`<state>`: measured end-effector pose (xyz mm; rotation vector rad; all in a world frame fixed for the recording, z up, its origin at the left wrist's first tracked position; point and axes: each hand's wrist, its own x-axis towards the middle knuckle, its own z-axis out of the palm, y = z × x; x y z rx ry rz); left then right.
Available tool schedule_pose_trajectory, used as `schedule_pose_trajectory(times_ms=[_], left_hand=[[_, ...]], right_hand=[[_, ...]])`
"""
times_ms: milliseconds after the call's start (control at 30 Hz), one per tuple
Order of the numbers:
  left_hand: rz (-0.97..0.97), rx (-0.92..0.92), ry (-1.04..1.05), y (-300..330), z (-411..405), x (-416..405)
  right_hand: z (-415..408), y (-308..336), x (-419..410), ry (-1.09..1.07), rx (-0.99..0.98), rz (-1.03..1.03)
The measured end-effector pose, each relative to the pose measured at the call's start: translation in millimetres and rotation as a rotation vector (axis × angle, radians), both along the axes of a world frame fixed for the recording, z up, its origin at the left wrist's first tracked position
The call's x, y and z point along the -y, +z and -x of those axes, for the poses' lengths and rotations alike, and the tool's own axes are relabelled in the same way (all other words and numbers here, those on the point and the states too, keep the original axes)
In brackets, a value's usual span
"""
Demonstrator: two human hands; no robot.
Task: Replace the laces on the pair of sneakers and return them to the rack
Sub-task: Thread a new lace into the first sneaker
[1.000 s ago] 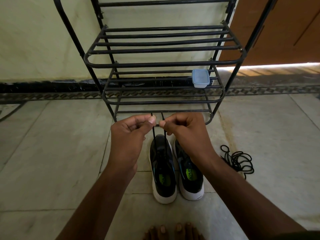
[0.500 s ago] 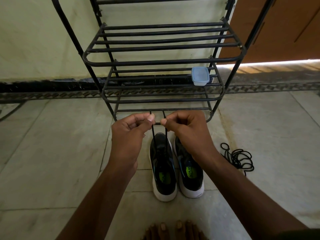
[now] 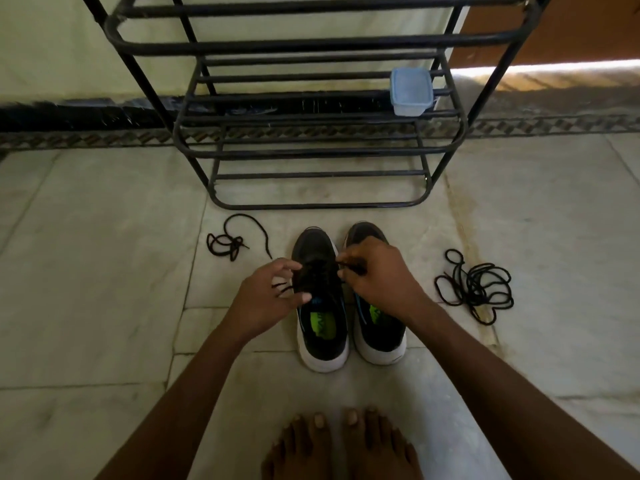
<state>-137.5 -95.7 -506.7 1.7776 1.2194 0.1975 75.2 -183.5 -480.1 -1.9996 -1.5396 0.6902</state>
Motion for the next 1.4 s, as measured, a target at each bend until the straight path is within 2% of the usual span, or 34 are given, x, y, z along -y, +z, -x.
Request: schedule_pose_trajectory(times_ms=[67, 167, 433, 500, 633, 733, 800, 833, 900, 967, 1033, 1133, 1233, 1300, 1367, 1400], left_hand=[[-0.069, 0.009, -0.093, -8.5, 0.9, 4.6], [-0.113, 0.006, -0.083, -12.4, -1.2, 9.0], [-0.286, -0.067, -0.003, -10.8, 10.5, 27.9], [-0.269, -0.112, -0.003, -14.0, 16.7, 41.8], [-0.19, -0.235, 0.08, -22.1, 26.6, 69.6], [-0.434, -0.378, 0.152, -14.3, 20.9, 79.5], [-0.557, -0.288, 0.151, 5.0, 8.4, 79.2], [-0.491, -0.155, 0.133, 16.0, 0.2, 77.6], [-0.165, 0.057, 0.153, 30.8, -17.7, 67.8], [0.137, 0.084, 0.185, 41.9, -35.5, 54.3], [0.295, 0.096, 0.206, 47.8, -43.3, 43.7], [0.25, 0.095, 0.168, 57.0, -32.8, 25.6], [0.049, 0.027, 0.102, 64.3, -6.9, 8.7], [-0.099, -0.082, 0.033, 67.6, 9.4, 2.6], [-0.167, -0.157, 0.001, 69.8, 21.0, -1.5], [-0.171, -0.159, 0.019, 69.3, 24.3, -4.3]], right_hand=[[1.6, -12.3, -0.4, 0.103, 0.046, 0.113], [4.0, -23.4, -2.1, 0.178, 0.093, 0.24], [-5.8, -15.0, 7.6, 0.214, 0.083, 0.21], [-9.3, -6.9, 15.6, 0.225, 0.056, 0.261], [-7.8, -3.0, 27.8, 0.228, -0.11, 0.291], [-5.4, -0.1, 35.0, 0.153, -0.267, 0.305], [-1.0, 6.6, 41.1, 0.128, -0.374, 0.269], [3.0, 11.1, 44.2, 0.118, -0.416, 0.247], [12.3, 17.8, 50.0, 0.111, -0.483, 0.211], [22.7, 22.6, 55.4, 0.131, -0.548, 0.183], [31.8, 25.9, 59.7, 0.176, -0.585, 0.169], [40.1, 26.7, 60.9, 0.229, -0.578, 0.173], [44.6, 19.6, 56.6, 0.197, -0.551, 0.154], [50.2, 11.4, 51.7, 0.172, -0.5, 0.154], [59.6, 1.2, 44.9, 0.186, -0.357, 0.127], [63.8, -2.0, 40.5, 0.211, -0.219, 0.103]])
